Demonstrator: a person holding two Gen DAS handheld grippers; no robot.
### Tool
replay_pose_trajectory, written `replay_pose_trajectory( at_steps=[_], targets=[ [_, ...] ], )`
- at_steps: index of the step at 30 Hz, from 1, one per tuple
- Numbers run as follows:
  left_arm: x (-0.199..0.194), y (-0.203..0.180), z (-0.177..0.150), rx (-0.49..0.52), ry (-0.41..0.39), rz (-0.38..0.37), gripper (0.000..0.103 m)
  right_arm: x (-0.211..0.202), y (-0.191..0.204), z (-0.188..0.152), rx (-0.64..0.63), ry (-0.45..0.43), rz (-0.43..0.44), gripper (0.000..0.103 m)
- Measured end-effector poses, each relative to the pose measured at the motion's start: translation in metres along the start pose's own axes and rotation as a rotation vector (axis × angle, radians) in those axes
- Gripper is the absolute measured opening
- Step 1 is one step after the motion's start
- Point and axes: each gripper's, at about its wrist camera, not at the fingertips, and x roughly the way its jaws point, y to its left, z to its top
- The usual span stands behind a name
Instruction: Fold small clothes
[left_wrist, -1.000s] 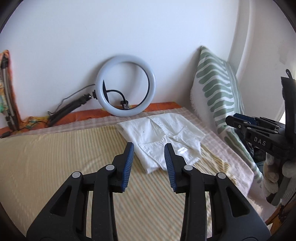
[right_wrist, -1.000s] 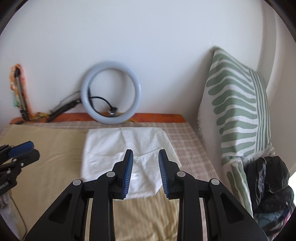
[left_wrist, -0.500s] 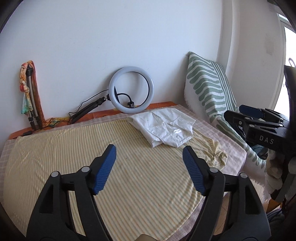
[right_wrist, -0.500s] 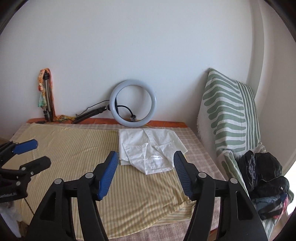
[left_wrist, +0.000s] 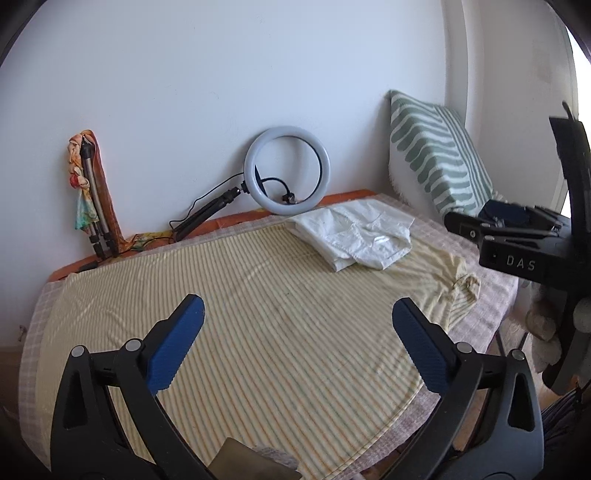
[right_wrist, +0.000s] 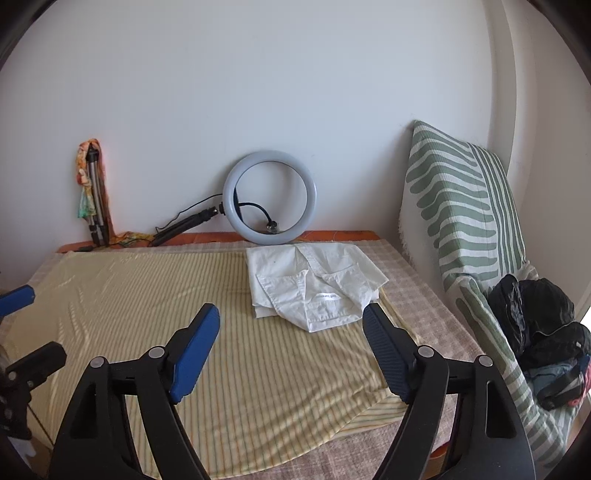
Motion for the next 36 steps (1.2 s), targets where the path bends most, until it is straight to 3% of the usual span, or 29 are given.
replay_pose_trajectory(
  at_steps=[12, 36],
  targets=[
    [0.005, 0.0, -0.015, 0.009, 0.049, 0.023, 0.103, 0.004, 0.006, -0.008, -0.022, -0.018, -0.012, 0.082],
    [0.005, -0.002, -0.015, 0.005, 0.049, 0.022, 0.103, 0.01, 0.008, -0.01, -0.023, -0.008, -0.008, 0.082]
  ],
)
